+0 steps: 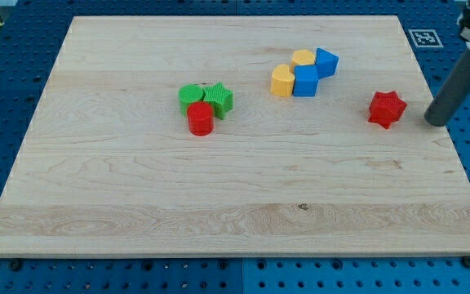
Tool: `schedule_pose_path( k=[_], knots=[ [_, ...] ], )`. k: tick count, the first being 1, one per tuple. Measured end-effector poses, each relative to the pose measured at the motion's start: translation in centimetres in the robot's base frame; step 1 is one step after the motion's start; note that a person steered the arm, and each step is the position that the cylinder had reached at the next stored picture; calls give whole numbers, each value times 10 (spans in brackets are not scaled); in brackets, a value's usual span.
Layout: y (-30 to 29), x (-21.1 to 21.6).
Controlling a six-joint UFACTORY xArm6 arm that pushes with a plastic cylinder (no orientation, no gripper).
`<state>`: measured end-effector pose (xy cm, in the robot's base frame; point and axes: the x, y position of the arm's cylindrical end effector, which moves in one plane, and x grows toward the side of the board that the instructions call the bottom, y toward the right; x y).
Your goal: Slide the red star towards the center
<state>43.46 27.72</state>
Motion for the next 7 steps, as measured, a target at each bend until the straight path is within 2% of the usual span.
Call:
schedule_pose_path(
  k=[2, 3, 7],
  knots=[
    [-27, -2],
    [-27, -21],
    [-63, -21]
  ],
)
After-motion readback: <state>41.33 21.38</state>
